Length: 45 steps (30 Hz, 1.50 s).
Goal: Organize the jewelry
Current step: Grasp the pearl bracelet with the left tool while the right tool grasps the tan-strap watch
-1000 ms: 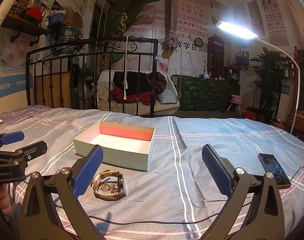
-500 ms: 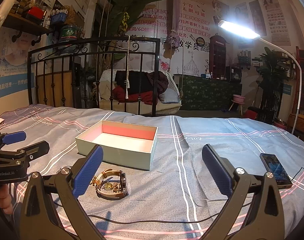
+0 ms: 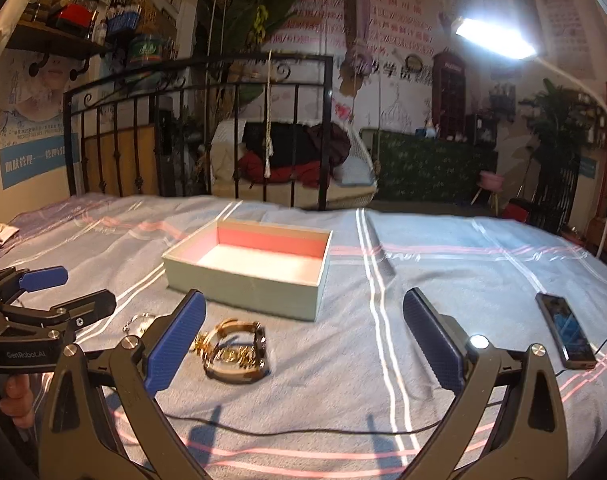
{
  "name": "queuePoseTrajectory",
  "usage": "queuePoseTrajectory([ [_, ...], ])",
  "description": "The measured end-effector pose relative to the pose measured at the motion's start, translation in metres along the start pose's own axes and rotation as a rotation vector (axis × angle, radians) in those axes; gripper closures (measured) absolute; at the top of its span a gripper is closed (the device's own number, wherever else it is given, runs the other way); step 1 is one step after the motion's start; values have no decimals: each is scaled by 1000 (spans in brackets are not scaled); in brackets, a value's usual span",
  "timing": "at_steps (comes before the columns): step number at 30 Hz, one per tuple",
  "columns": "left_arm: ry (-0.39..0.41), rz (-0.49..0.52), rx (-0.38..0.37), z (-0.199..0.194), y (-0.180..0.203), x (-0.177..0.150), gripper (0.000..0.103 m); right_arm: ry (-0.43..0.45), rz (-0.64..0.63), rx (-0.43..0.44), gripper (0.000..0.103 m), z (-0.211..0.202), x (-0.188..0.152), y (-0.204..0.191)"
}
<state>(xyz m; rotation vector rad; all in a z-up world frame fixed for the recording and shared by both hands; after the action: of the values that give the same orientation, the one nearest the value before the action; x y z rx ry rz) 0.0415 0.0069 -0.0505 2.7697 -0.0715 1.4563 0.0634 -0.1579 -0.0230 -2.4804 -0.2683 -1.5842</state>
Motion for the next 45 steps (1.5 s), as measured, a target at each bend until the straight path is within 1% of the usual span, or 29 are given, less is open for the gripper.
queuePoseTrajectory([
  [2, -69, 13, -2, 9, -1, -6, 7, -24, -38, 10, 5, 5, -6, -8],
  [3, -95, 25, 6, 13, -2, -9, 7, -35, -63, 14, 7, 7, -8, -13],
  [5, -129, 42, 27, 20, -5, -12, 7, -56, -116, 19, 15, 11, -11, -23],
  [6, -140, 36, 37, 22, -9, -14, 7, -64, -131, 28, 22, 13, -14, -28],
  [7, -150, 20, 41, 23, -14, -13, 7, -75, -132, 48, 26, 15, -15, -30],
  [9, -175, -8, 53, 28, -24, -12, 7, -97, -115, 100, 26, 20, -17, -33],
  [11, -195, -27, 54, 33, -31, -8, 7, -127, -105, 149, 33, 26, -19, -37],
  [13, -214, -18, 52, 39, -32, -4, 7, -170, -99, 204, 49, 33, -21, -42],
  [14, -227, -2, 54, 43, -31, -2, 7, -190, -98, 222, 52, 36, -23, -45],
  [15, -237, 14, 58, 47, -29, 0, 8, -206, -101, 231, 54, 40, -24, -48],
  [16, -243, 29, 54, 50, -27, 2, 10, -222, -105, 236, 54, 43, -25, -50],
  [18, -258, 67, 47, 57, -20, 6, 13, -244, -110, 255, 54, 49, -28, -54],
  [21, -284, 140, 33, 69, -11, 13, 23, -284, -107, 259, 54, 54, -34, -54],
  [22, -288, 165, 26, 72, -7, 14, 31, -293, -102, 259, 54, 56, -36, -54],
  [25, -306, 249, -6, 82, 3, 19, 43, -315, -73, 269, 54, 59, -38, -49],
  [28, -323, 348, -75, 91, 14, 22, 45, -326, -43, 278, 54, 60, -39, -44],
  [32, -342, 492, -155, 99, 27, 23, 45, -338, -35, 283, 54, 61, -40, -43],
  [33, -349, 529, -173, 101, 30, 22, 48, -342, -34, 284, 54, 62, -41, -43],
  [35, -355, 581, -212, 103, 35, 22, 60, -347, -30, 287, 54, 62, -41, -44],
  [37, -363, 600, -249, 104, 41, 22, 82, -352, -28, 288, 54, 63, -42, -44],
  [39, -361, 616, -267, 104, 46, 20, 92, -363, -32, 289, 54, 64, -42, -45],
  [41, -351, 617, -279, 103, 50, 18, 94, -378, -36, 292, 54, 68, -42, -46],
  [42, -349, 601, -294, 102, 50, 18, 94, -386, -35, 295, 57, 70, -41, -47],
  [43, -346, 574, -302, 101, 48, 20, 94, -396, -34, 304, 65, 72, -41, -48],
  [44, -341, 543, -308, 99, 45, 22, 94, -409, -31, 309, 70, 75, -41, -48],
  [45, -333, 510, -312, 97, 41, 25, 94, -419, -28, 310, 77, 77, -41, -48],
])
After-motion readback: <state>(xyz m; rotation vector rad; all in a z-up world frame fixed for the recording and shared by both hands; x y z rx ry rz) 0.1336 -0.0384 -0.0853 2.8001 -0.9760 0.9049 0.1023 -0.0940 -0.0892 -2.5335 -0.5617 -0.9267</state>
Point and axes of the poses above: each gripper's, at about its wrist camera, not at the fingertips, and z roughly the way its jaws point, y to its right, x to its top, the point moved 3 cm from there along z, roughly the way its jaws point, and after that the axes turned 5 degrees about z, right-handed, at the moved point
